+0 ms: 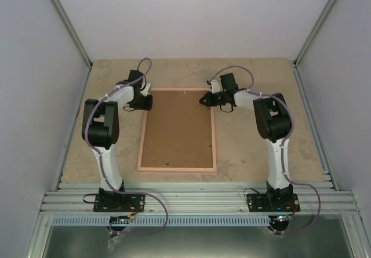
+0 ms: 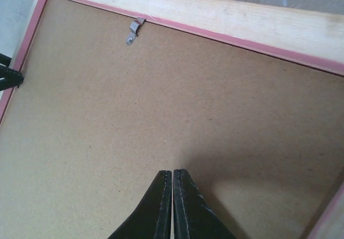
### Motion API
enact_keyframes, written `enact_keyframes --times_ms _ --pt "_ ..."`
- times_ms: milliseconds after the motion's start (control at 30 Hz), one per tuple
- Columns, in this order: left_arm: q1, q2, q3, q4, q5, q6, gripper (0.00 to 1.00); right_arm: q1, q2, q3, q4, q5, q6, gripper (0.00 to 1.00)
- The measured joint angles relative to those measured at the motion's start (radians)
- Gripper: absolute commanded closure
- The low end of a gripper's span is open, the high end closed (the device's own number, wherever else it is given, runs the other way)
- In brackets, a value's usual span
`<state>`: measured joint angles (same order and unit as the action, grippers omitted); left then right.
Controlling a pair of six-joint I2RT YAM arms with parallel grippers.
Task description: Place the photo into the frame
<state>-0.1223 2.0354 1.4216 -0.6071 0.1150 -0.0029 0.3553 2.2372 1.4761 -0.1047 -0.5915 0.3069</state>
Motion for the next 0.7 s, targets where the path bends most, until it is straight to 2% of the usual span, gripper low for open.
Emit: enact_keyframes --times_ms 233,300,367,567,700 --pt "0.016 -0.004 -0.001 0.013 0.012 0.054 0.84 -0.016 -0.001 0.0 -0.001 0.0 -0.002 0.94" --pt "0.02 -0.004 -0.001 0.015 0.015 0.081 0.85 -0.019 -0.002 0.0 -0.002 0.001 -0.005 0.94" --pt "0.02 -0.004 0.0 0.018 0.013 0.081 0.79 -0.021 -0.002 0.0 -0.002 0.001 -0.007 0.94" --pt "0.024 -0.004 0.005 0.015 0.028 0.14 0.48 -0.023 -0.003 0.0 -0.004 -0.004 -0.009 0.93" --pt "0.024 -0.037 -0.015 -0.007 0.06 0.186 0.4 -0.024 -0.013 -0.004 -0.004 -0.006 -0.013 0.92"
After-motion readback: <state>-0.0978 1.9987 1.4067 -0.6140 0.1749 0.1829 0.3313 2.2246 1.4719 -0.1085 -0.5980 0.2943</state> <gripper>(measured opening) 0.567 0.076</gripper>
